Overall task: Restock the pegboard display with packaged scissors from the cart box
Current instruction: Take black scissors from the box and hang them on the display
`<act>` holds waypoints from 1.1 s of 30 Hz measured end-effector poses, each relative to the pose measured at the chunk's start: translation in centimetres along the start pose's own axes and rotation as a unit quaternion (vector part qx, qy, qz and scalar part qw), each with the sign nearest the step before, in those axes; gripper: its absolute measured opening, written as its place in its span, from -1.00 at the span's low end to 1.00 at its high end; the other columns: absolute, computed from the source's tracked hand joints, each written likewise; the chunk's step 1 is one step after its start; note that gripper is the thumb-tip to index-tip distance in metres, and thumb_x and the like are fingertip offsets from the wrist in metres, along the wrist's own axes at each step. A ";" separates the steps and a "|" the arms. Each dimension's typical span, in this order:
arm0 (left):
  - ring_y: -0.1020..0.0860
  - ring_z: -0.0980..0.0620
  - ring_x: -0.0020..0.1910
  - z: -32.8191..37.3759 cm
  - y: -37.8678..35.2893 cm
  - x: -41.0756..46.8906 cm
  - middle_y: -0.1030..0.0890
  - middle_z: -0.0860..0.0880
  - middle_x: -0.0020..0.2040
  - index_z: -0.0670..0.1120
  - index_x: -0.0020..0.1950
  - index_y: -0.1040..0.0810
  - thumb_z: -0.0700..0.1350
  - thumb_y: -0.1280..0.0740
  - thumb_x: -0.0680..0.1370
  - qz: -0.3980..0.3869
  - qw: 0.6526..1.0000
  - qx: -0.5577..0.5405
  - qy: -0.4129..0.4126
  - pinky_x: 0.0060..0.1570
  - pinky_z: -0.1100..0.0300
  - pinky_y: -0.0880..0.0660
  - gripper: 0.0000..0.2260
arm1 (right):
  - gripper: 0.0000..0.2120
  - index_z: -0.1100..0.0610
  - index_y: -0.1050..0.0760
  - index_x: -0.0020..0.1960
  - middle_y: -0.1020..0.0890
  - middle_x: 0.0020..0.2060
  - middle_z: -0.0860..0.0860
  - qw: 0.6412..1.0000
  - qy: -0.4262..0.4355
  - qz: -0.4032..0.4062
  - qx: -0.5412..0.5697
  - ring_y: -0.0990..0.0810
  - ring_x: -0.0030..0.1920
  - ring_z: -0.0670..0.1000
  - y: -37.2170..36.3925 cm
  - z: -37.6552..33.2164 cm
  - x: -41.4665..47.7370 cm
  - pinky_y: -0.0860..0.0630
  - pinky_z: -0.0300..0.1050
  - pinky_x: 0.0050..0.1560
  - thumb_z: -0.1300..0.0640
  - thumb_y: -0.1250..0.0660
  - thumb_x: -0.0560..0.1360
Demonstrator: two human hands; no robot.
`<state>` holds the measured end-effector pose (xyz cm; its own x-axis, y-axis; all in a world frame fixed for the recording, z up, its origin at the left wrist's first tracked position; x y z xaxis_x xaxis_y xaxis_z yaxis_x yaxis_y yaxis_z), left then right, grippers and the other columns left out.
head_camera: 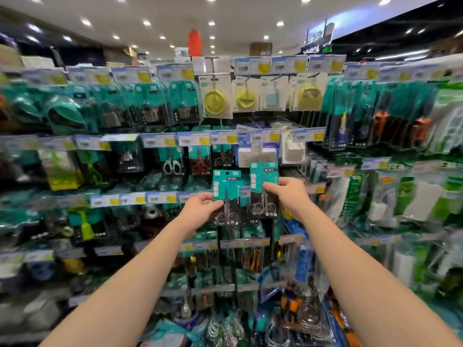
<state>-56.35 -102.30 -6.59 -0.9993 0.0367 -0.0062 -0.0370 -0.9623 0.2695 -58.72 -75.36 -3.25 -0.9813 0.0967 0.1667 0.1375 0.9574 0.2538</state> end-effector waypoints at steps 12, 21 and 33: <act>-0.60 0.17 -0.19 -2.7 8.2 3.9 -0.69 -0.06 0.19 -0.07 0.32 -0.57 0.00 -0.45 0.59 0.046 0.999 -0.013 -0.007 -0.29 0.33 -0.45 -0.67 | -0.82 0.12 -0.73 -0.01 -0.78 -0.09 0.01 0.998 -0.010 -0.067 0.009 -0.74 0.01 0.11 -10.0 -2.2 7.1 -0.68 0.10 0.05 0.04 -0.57 0.46; -0.63 0.09 0.00 -4.1 10.8 7.8 -0.69 -0.04 0.20 -0.06 0.33 -0.57 0.00 -0.45 0.60 0.027 0.999 -0.027 -0.020 -0.12 0.26 -0.49 -0.67 | -0.68 0.14 -0.66 0.23 -0.75 0.04 -0.03 0.997 0.032 -0.063 0.035 -0.71 0.05 -0.03 -12.1 -3.9 10.5 -0.58 -0.07 0.04 0.03 -0.51 0.52; -0.56 0.30 -0.35 -2.5 11.2 8.9 -0.71 -0.01 0.08 -0.07 0.30 -0.59 -0.06 -0.42 0.63 0.052 0.998 -0.015 -0.040 -0.40 0.40 -0.40 -0.74 | -0.14 0.19 -0.38 0.52 -0.59 0.36 0.06 0.993 0.041 -0.081 0.070 -0.59 0.33 0.10 -12.4 -4.7 12.4 -0.47 0.22 0.42 -0.19 -0.57 0.39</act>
<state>-65.65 -113.47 -6.06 -0.9942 -0.0441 0.0985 0.0664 -0.9696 0.2354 -72.01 -87.32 0.13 -0.9737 -0.0796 0.2135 -0.0478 0.9875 0.1500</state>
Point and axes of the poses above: each hand's wrist, its own x-axis towards the middle knuckle, its own y-axis out of the back of the hand, z = x × y, the point moved 5 cm from there along x, towards the middle knuckle
